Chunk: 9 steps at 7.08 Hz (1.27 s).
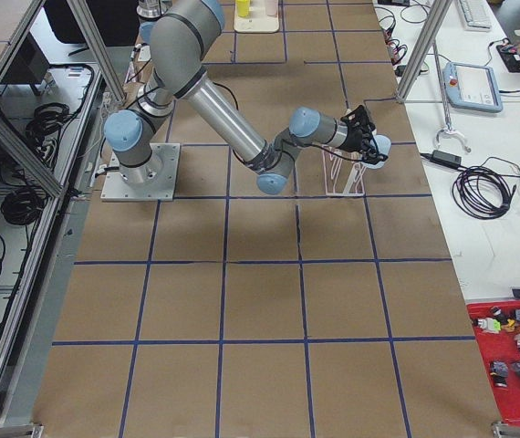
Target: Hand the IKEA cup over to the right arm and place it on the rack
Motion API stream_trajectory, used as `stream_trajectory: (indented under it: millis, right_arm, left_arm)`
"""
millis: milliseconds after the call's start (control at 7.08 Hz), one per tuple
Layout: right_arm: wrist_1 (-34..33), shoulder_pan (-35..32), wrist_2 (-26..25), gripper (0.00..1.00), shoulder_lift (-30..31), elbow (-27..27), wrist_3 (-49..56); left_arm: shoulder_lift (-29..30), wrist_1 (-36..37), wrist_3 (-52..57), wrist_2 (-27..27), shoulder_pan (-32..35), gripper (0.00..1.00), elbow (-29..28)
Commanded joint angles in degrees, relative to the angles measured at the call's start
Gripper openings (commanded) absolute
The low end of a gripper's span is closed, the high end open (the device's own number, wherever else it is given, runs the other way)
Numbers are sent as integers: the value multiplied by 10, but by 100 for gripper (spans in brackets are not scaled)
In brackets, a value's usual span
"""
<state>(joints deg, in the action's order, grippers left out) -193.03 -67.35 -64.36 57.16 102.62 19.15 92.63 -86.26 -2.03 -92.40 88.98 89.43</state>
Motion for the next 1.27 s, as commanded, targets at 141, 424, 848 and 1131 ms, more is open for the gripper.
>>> stream_trajectory:
  millis: [141,424,848,1131]
  right_arm:
    - [0,0,0,99,1,1,-1]
    - [0,-1,0,99,1,0,-1]
    - [13,-12,-3,99,41,-5,0]
    - [104,-14,-9,100,97,-5,1]
  left_arm:
    - [-7,7,31,0,-2,99,1]
    - [-9,7,26,4,-6,99,6]
    - [-11,15,9,6,-6,99,8]
    - [-15,17,-9,6,-6,99,14]
